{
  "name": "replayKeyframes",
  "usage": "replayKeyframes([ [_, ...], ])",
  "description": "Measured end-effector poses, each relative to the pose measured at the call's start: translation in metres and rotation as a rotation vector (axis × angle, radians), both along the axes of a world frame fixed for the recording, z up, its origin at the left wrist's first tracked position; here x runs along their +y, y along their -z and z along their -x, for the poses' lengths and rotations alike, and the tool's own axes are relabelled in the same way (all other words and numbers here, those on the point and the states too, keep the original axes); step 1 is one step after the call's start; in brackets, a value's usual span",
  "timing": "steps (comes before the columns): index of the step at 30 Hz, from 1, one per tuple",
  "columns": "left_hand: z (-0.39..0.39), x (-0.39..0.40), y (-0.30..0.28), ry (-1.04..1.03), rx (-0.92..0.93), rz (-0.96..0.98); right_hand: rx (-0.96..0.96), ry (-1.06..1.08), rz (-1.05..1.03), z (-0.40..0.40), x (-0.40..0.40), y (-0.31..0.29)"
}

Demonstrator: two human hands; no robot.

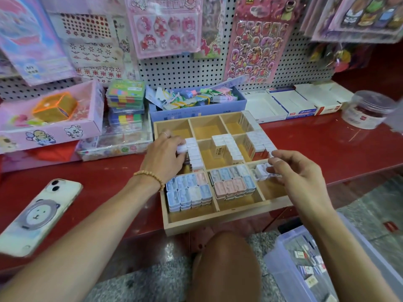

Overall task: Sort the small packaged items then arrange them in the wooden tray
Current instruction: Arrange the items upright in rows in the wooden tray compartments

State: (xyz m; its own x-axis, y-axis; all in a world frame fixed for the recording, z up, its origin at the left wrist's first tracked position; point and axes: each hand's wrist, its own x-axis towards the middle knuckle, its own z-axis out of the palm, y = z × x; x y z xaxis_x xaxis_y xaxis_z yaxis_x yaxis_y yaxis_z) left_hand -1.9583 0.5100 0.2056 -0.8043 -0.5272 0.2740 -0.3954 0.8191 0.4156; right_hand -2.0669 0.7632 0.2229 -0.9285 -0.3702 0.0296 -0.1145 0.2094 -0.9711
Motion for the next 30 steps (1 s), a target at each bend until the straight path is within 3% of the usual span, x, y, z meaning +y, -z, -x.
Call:
replayKeyframes([
  [8,-0.007,0.0,-0.014,0.027,-0.151,-0.058,0.023,0.052,0.027,-0.008,0.025,-0.015],
  [12,-0.009,0.016,-0.034,-0.011,-0.057,-0.039,0.065,0.057,0.028,-0.012,0.046,-0.023],
  [16,-0.008,0.063,-0.059,0.049,0.197,-0.349,0.071,0.072,0.047,-0.014,0.072,-0.028],
  [20,-0.008,0.124,-0.068,0.118,0.314,-0.679,0.09,0.119,0.048,-0.017,0.107,-0.034],
  [30,0.009,0.26,-0.019,0.242,0.248,-0.906,0.039,0.29,0.072,-0.022,0.219,-0.011],
])
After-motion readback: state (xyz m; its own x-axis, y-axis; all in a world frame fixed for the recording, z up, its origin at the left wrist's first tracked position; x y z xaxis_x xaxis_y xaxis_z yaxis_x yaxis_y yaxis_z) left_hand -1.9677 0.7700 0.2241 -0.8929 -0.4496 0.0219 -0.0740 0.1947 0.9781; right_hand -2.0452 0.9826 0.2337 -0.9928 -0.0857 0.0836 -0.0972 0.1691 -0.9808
